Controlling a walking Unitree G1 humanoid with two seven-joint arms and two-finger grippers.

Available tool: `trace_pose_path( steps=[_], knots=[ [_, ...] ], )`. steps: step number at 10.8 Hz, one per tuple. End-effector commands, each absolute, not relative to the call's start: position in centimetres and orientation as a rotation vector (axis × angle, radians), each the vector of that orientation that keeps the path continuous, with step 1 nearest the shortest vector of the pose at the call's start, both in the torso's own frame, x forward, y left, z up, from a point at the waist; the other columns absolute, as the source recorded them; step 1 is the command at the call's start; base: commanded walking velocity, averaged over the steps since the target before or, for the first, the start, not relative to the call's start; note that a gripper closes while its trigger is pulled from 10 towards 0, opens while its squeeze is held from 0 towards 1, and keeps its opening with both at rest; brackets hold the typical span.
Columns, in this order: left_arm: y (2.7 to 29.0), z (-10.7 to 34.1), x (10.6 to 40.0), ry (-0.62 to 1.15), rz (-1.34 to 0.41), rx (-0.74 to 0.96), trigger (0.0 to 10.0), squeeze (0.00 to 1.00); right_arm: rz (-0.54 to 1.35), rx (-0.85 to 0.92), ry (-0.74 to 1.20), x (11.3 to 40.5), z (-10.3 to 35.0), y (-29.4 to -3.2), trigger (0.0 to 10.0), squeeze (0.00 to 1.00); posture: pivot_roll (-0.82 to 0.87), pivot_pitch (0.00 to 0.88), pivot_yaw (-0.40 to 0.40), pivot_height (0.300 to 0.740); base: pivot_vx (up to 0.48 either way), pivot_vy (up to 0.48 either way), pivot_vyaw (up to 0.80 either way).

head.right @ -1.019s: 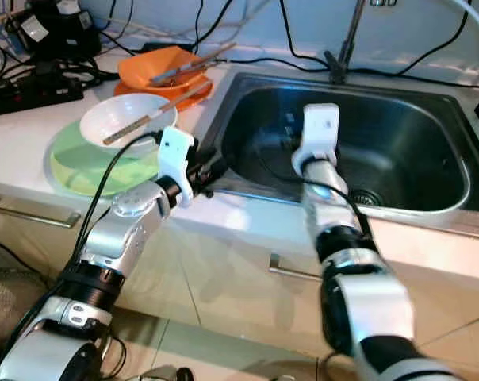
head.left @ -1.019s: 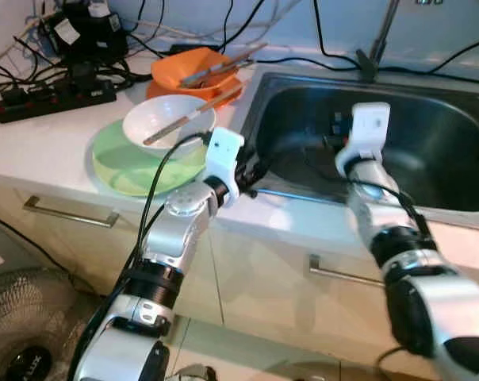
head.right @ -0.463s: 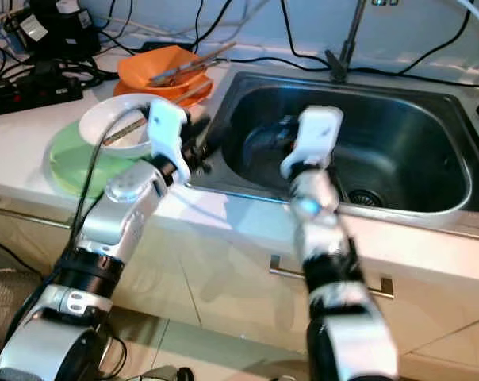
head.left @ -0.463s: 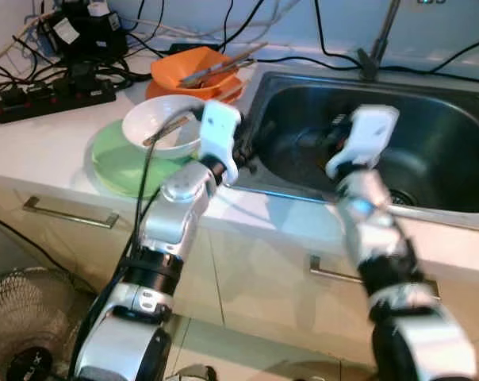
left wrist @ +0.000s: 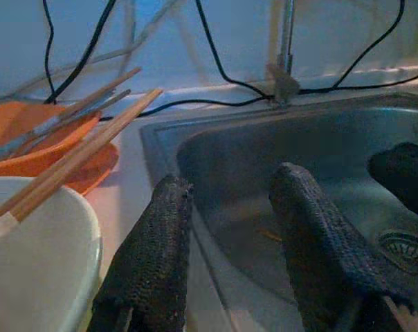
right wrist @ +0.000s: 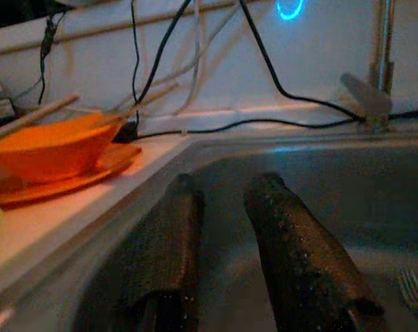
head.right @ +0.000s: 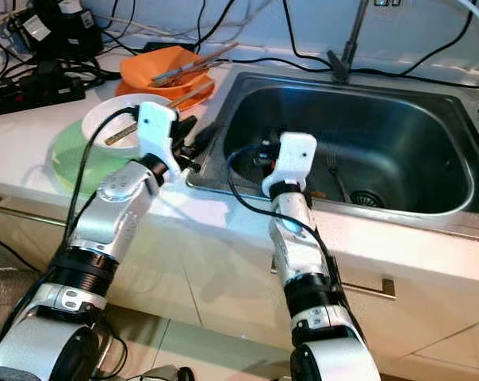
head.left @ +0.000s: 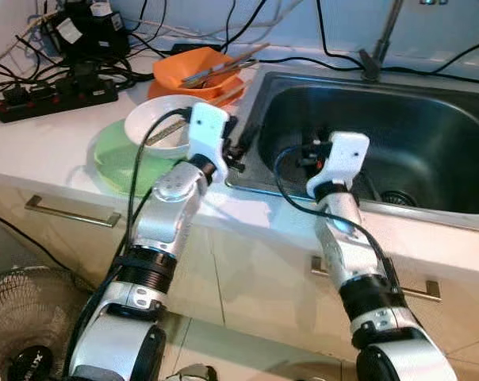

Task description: Kitchen organization

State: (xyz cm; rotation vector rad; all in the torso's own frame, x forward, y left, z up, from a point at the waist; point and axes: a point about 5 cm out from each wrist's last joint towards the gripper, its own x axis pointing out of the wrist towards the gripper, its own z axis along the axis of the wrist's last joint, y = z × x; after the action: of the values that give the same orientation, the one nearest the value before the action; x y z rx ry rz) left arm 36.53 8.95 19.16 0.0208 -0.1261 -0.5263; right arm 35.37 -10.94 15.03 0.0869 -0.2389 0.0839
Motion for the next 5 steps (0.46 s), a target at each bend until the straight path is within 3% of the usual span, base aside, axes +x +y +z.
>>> trace_pose_path(
  steps=[1, 5],
  knots=[
    [9.2, 19.2, 36.8, -0.123, -0.505, 0.03, 10.0, 0.0, 0.081, 0.091, -0.241, 35.3, 15.2, -10.9, 10.0, 0.0, 0.02, 0.0, 0.053, 0.74, 0.0, 0.0, 0.0],
    [10.4, 18.8, 36.8, -0.098, -0.461, 0.022, 10.0, 0.0, 0.098, 0.094, -0.223, 35.1, 15.0, -10.3, 10.0, 0.0, 0.03, 0.017, 0.049, 0.74, 0.0, 0.0, 0.0]
  ],
)
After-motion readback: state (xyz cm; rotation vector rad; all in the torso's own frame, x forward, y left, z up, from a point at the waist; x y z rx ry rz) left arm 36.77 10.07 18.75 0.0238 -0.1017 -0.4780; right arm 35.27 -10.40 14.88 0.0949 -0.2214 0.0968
